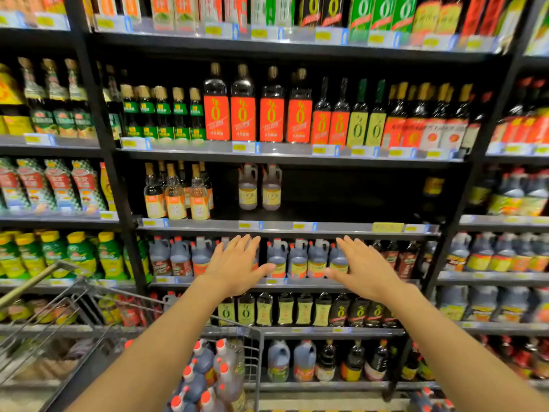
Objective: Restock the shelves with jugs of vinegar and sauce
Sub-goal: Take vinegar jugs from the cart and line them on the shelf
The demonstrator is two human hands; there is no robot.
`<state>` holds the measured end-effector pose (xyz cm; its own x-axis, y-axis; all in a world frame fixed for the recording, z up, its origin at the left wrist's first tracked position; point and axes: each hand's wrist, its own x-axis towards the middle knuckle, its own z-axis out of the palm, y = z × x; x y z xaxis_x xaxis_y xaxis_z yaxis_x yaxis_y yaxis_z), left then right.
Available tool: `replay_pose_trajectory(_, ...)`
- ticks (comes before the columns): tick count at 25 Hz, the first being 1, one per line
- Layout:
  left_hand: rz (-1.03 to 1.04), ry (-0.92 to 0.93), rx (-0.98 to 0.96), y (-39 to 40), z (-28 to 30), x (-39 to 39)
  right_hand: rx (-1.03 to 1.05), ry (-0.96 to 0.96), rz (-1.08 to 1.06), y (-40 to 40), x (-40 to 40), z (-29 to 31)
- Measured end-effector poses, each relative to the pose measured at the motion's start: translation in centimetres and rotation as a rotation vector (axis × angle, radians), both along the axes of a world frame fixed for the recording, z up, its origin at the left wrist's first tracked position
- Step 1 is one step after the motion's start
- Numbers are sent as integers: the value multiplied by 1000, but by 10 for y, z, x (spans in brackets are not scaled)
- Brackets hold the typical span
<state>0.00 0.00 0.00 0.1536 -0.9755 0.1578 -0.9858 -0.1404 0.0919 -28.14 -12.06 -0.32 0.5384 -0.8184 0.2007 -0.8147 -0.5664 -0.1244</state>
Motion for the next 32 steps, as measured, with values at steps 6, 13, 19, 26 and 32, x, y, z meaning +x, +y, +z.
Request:
replay_pose_trajectory(6,143,-29,73,-50,-14,-12,42,42,166,-87,20,-26)
replay_pose_trajectory(13,300,-109,215,-79,-27,-8,119,49,357,-152,50,-39)
replay_pose_trajectory(19,416,-94,286,-84,-66,34,140,79,538,-177,117,-67)
replay_pose_trajectory(26,563,-43,377,-84,-109,103,123,204,748,-187,235,-93)
replay_pose_trajectory(32,770,99,376,-33,-142,142,127,287,964,-166,331,-118)
